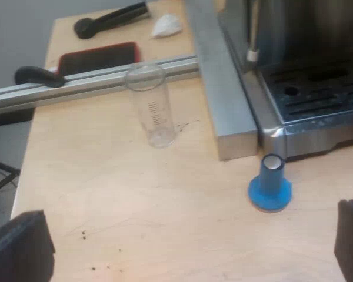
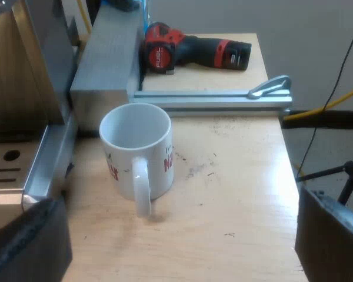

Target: Grind coffee beans and then tamp

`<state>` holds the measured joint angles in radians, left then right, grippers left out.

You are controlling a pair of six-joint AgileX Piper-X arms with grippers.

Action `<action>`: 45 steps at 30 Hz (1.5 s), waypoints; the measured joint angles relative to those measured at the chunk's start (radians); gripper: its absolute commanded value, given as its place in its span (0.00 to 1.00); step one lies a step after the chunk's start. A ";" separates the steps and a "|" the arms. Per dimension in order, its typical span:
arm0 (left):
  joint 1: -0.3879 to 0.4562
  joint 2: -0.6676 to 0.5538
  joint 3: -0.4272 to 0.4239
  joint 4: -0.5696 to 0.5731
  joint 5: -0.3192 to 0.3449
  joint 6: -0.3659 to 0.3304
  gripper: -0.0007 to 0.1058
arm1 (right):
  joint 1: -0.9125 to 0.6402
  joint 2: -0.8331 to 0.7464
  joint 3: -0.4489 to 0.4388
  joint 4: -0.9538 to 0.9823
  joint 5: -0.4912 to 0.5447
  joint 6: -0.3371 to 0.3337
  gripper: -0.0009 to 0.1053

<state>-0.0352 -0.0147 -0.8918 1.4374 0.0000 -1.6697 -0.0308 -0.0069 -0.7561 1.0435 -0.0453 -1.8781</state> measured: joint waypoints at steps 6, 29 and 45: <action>0.000 0.000 0.062 -0.128 -0.009 -0.050 1.00 | 0.000 0.000 0.053 -0.052 -0.103 -0.003 0.75; 0.000 0.002 0.356 -0.350 0.035 -0.072 1.00 | 0.000 0.000 0.244 -0.029 -0.145 -0.006 0.75; 0.000 0.002 0.356 -0.350 0.035 -0.072 1.00 | 0.000 0.000 0.244 -0.029 -0.145 -0.006 0.75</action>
<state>-0.0352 -0.0129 -0.5357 1.0876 0.0354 -1.7415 -0.0308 -0.0069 -0.5122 1.0140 -0.1903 -1.8839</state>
